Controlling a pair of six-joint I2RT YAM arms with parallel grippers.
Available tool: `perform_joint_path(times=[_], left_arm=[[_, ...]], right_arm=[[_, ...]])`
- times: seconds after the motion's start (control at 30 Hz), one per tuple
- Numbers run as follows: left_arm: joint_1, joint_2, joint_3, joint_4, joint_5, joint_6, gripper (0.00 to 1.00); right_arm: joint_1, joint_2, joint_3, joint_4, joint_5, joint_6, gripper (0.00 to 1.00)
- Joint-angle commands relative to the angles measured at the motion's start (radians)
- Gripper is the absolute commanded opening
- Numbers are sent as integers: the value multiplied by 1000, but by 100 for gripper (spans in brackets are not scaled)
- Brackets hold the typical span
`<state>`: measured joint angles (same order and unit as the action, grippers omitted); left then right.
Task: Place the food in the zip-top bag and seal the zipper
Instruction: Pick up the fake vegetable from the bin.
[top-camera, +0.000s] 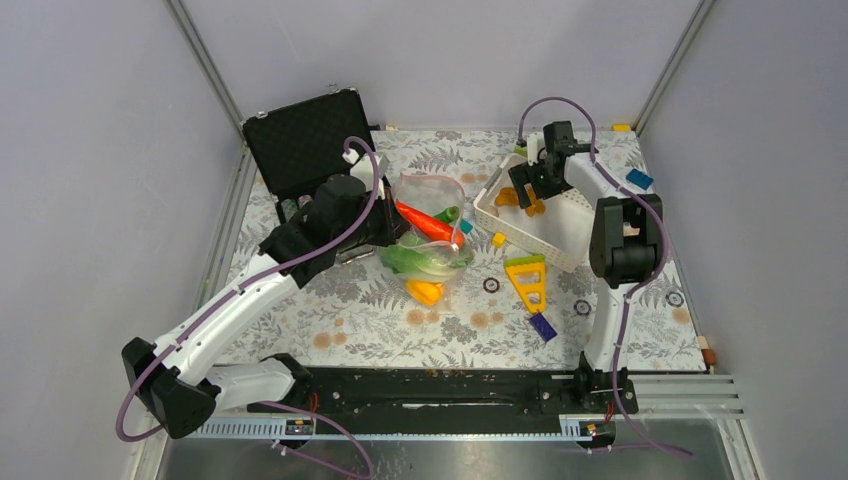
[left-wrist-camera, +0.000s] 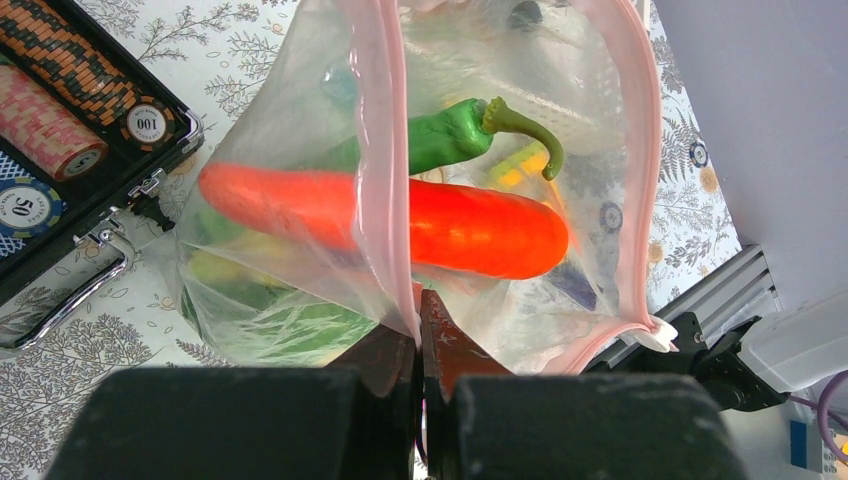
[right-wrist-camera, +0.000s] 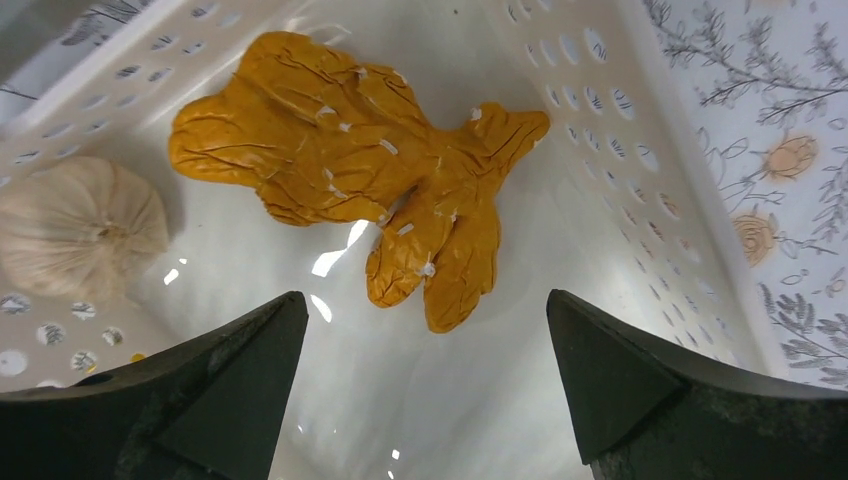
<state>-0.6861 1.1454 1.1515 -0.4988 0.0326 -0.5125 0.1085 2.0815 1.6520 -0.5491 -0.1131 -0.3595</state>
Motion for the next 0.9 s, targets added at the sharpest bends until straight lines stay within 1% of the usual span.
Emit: perform_joint_path(times=[0.0, 0.13, 0.2, 0.4, 0.47, 0.57, 0.67, 0.73, 0.8, 0.87], left_arm=[[6, -28, 3, 52, 13, 18, 0], [6, -26, 1, 52, 18, 18, 0], [6, -30, -3, 54, 15, 19, 0], [8, -28, 0, 60, -22, 29, 0], [7, -20, 5, 56, -23, 32, 0], [9, -14, 13, 54, -22, 34, 0], [11, -9, 17, 56, -22, 37, 0], [10, -7, 20, 56, -21, 36, 0], [12, -6, 20, 55, -23, 37, 0], [11, -5, 22, 54, -24, 36, 0]], right_arm=[[5, 34, 44, -11, 34, 40, 97], [4, 62, 57, -9, 34, 84, 94], [8, 72, 61, -7, 36, 79, 94], [30, 103, 53, 9, 138, 61, 93], [40, 114, 49, 14, 141, 47, 92], [53, 130, 59, 6, 159, 34, 82], [57, 130, 58, 3, 150, 26, 80], [57, 134, 64, -7, 132, 19, 77], [59, 142, 78, -29, 117, 7, 68], [59, 153, 94, -46, 88, 0, 63]])
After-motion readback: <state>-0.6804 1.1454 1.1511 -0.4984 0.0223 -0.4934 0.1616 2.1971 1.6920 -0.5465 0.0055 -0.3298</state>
